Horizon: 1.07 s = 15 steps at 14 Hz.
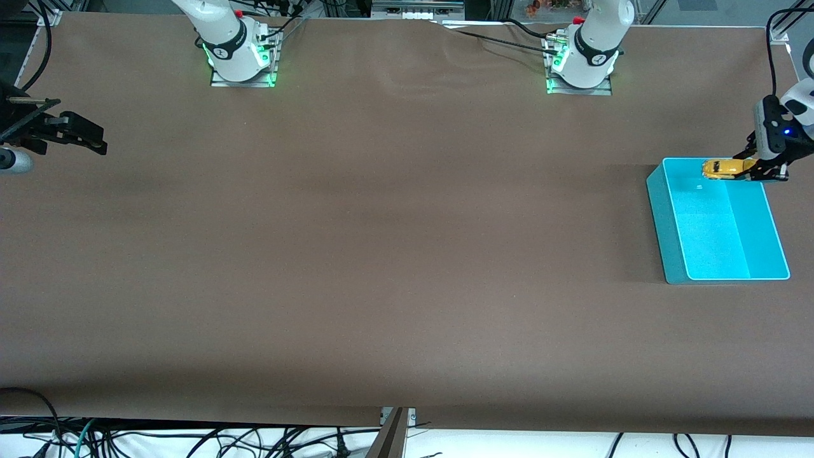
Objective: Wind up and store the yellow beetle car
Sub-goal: 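Lower the car into the blue bin and open the left gripper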
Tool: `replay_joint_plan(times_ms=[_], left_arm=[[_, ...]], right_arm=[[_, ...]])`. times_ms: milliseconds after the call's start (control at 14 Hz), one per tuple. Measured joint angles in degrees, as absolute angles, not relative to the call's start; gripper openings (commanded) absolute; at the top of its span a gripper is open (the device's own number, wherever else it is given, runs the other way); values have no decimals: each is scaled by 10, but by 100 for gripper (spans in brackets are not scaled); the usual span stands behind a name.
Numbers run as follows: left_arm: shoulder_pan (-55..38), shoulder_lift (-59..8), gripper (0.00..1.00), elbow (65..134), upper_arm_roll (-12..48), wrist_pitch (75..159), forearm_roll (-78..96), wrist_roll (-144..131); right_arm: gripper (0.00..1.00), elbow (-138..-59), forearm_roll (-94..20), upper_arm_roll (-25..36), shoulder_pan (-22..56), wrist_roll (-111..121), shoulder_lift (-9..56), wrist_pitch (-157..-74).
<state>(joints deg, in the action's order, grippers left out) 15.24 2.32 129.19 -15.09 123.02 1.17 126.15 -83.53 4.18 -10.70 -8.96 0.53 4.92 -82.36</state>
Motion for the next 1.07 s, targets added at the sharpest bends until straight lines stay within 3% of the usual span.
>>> replay_joint_plan(times_ms=[499,783,855,926,1068], left_arm=[[163,-134,0,1276,-163,1291,100,1342],[163,-170,0,1250,-163,1300,100,1343],[163,-178,4,1250,-163,1311,100,1343],[164,-188,17,1250,-163,1319,102,1343],[164,-207,100,1250,-163,1330,110,1343]], right_arm=[[100,-835,42,-107,-90,5,49,-824],[100,-835,42,-107,-90,5,49,-824],[100,-835,42,-107,-90,5,49,-824],[100,-835,42,-107,-90,5,49,-824],[100,-835,42,-107,-90,5,49,-824]])
